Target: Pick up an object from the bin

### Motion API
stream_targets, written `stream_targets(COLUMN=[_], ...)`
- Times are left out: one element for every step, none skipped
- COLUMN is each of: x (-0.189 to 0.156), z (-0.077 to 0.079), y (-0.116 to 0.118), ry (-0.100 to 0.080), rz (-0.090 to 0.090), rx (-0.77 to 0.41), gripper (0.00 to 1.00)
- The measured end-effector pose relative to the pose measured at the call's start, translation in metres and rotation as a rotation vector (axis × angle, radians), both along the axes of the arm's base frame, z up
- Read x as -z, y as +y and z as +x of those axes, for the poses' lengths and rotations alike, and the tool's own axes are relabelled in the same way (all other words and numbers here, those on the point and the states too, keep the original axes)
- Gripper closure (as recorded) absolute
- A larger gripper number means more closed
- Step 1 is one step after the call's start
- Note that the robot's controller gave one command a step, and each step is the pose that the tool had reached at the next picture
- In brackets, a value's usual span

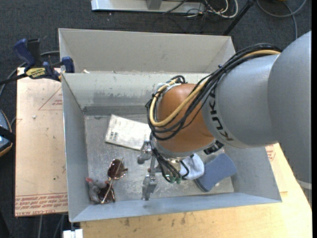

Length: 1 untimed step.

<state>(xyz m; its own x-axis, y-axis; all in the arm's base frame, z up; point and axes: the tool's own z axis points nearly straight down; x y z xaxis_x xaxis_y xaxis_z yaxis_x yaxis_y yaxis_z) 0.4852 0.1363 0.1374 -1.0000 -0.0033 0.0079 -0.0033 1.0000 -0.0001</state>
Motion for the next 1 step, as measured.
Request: stream_targets(x=[-0.0034], z=[0.0021], y=[-0.0005], ry=[-0.007], rz=[0.001], rx=[0.003], gripper=[0.0])
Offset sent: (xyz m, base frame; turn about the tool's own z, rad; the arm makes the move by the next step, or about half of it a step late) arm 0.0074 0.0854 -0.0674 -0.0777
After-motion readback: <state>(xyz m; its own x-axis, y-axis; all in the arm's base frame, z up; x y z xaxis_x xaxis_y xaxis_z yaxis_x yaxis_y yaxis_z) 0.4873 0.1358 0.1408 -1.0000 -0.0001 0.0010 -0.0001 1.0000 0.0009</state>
